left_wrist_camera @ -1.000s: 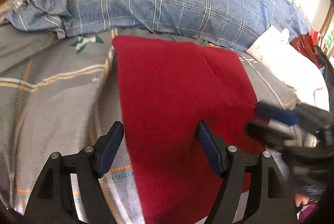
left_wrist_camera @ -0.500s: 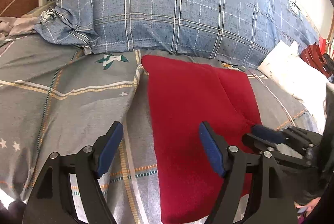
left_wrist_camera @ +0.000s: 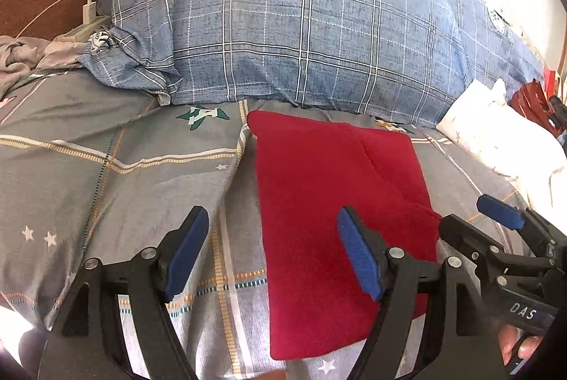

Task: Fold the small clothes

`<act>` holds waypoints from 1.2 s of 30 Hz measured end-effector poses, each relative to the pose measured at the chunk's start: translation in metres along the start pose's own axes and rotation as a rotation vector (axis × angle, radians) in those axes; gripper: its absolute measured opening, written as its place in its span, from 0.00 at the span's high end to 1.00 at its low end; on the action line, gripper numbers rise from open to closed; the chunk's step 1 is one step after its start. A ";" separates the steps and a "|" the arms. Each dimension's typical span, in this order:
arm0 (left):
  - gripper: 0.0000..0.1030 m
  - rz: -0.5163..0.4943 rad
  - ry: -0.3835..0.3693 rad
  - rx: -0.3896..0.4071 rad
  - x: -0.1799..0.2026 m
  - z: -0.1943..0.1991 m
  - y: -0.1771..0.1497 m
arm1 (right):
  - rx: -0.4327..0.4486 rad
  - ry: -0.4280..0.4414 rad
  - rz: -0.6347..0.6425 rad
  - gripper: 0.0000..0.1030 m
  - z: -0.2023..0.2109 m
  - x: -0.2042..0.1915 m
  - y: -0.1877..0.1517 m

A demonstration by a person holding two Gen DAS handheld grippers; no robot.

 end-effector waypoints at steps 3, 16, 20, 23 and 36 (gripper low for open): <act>0.27 0.000 0.010 0.015 0.000 0.005 0.000 | -0.009 -0.011 -0.007 0.17 0.000 0.002 -0.002; 0.27 -0.018 0.025 0.056 0.005 0.019 -0.003 | -0.034 -0.026 -0.063 0.15 -0.003 0.007 -0.015; 0.27 -0.025 0.031 0.057 0.007 0.022 -0.006 | -0.037 -0.024 -0.075 0.15 -0.002 0.009 -0.016; 0.27 -0.025 0.039 0.069 0.007 0.027 -0.008 | -0.031 -0.028 -0.076 0.15 0.000 0.009 -0.015; 0.27 -0.019 0.065 0.124 0.002 0.054 -0.006 | -0.011 -0.038 -0.063 0.15 0.012 0.000 -0.012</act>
Point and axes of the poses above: each gripper's, at about its wrist camera, not at the fingertips, and z roughly against the way its jaws point, x to its right, y to its top, the point moved 9 cm from there along -z, roughly the way its jaws point, and after that the axes turned 11 degrees about y, right-handed, at the moved point
